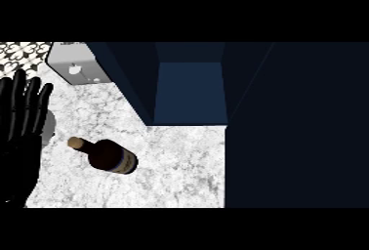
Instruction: Pick up the wine, place it into the cabinet and close the cabinet
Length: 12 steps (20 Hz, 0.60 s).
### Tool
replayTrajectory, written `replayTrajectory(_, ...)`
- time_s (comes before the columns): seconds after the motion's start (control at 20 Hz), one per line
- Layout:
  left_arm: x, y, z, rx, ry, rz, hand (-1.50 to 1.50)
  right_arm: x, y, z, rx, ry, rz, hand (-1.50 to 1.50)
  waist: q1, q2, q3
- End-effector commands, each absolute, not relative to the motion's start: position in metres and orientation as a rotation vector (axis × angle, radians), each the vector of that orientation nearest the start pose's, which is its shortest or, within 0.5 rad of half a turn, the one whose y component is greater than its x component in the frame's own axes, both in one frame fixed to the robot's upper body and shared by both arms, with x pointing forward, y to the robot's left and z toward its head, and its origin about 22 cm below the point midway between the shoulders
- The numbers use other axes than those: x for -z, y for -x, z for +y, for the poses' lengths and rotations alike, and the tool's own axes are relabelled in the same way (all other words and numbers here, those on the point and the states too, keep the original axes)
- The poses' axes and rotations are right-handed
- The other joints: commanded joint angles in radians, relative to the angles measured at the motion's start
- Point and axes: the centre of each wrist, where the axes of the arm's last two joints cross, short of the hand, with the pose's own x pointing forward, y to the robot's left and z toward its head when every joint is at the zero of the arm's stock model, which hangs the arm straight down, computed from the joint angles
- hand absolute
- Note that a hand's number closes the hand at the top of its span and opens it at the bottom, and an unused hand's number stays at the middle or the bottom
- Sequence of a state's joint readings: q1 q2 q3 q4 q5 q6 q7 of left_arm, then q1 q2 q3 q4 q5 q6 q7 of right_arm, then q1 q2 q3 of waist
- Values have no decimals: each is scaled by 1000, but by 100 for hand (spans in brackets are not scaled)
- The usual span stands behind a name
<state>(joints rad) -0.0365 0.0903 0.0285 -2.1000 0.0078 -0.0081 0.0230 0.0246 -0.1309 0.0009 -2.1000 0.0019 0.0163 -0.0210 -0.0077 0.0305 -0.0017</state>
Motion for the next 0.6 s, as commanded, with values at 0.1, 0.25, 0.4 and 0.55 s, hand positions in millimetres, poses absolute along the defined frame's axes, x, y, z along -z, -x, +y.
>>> replayTrajectory(0.1, -133, -207, 240, 147, 35, -2115, -150, -116, -184, -260, -109, 79, -2073, -150, 4, -32, 2)
replayTrajectory(0.25, -152, -205, 226, 189, 82, -2155, -150, -141, -157, -252, -99, 78, -2092, -150, -1, -33, 2)
replayTrajectory(0.4, -137, -195, 219, 99, 300, -1933, -150, -134, -157, -220, -131, -226, -1967, -150, 6, -37, 1)
replayTrajectory(0.55, -162, -189, 224, 90, 307, -1925, -150, -153, -143, -208, -130, -259, -1946, -150, 8, -34, 1)
